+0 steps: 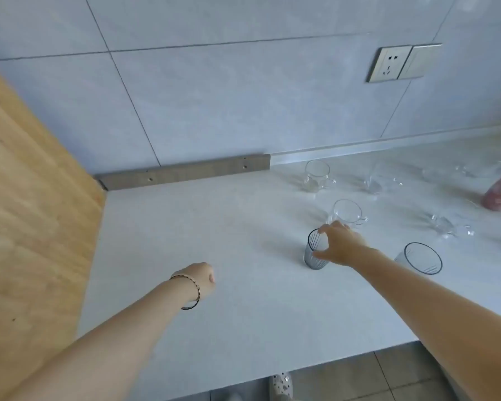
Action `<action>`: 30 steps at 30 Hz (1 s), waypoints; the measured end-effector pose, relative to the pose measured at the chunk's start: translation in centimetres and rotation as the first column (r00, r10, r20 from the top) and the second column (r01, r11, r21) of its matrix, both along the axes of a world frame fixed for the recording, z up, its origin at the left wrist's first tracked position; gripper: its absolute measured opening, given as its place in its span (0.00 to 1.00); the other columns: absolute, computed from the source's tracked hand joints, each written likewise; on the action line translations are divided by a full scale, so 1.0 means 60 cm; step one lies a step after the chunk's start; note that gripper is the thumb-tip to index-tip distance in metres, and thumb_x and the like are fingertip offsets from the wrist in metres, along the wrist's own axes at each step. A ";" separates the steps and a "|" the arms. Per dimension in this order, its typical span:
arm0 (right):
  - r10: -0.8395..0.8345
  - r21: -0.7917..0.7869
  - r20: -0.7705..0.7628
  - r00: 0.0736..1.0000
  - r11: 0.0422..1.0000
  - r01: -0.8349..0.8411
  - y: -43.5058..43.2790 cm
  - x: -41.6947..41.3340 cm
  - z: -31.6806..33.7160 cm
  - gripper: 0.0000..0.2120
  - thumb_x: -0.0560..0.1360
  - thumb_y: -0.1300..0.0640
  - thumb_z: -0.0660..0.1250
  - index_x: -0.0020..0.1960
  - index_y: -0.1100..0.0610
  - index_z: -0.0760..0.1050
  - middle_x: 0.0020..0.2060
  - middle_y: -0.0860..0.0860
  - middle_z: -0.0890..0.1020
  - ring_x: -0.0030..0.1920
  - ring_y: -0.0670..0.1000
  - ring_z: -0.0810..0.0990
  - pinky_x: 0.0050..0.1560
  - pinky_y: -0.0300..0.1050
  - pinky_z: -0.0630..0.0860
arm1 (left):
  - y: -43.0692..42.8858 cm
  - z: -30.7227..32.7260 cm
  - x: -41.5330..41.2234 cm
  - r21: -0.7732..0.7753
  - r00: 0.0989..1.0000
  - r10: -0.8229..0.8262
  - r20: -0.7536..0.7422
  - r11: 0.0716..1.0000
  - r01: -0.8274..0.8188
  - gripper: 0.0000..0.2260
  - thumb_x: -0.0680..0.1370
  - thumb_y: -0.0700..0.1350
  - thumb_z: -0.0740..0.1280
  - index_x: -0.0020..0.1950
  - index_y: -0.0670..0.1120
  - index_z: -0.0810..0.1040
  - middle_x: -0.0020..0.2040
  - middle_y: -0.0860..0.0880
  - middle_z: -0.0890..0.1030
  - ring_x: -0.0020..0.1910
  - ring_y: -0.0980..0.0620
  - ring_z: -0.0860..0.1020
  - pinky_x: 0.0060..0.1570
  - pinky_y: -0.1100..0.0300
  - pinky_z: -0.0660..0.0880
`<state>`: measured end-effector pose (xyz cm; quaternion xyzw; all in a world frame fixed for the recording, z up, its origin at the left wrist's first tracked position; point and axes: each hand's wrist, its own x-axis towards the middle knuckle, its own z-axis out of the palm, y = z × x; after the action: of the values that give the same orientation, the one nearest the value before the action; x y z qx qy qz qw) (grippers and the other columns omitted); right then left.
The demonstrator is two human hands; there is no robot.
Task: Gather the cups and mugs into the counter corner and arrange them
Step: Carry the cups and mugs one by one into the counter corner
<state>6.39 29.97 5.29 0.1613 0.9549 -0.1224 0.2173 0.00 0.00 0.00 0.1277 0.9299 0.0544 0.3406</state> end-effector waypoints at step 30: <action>0.336 -0.054 -0.037 0.941 0.940 -0.338 -0.448 -0.431 -0.030 0.39 0.66 0.50 0.73 0.70 0.57 0.57 0.62 0.56 0.72 0.62 0.60 0.74 0.56 0.48 0.72 | -0.289 -0.015 -0.253 -0.105 0.923 0.379 0.060 0.922 -0.372 0.10 0.75 0.37 0.55 0.34 0.46 0.66 0.32 0.49 0.67 0.34 0.47 0.67 0.36 0.61 0.63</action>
<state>-19.45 3.09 3.51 -0.0126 0.9672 -0.1139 0.2267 -15.16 -17.36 -0.93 -0.0708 0.9244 0.0809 0.3659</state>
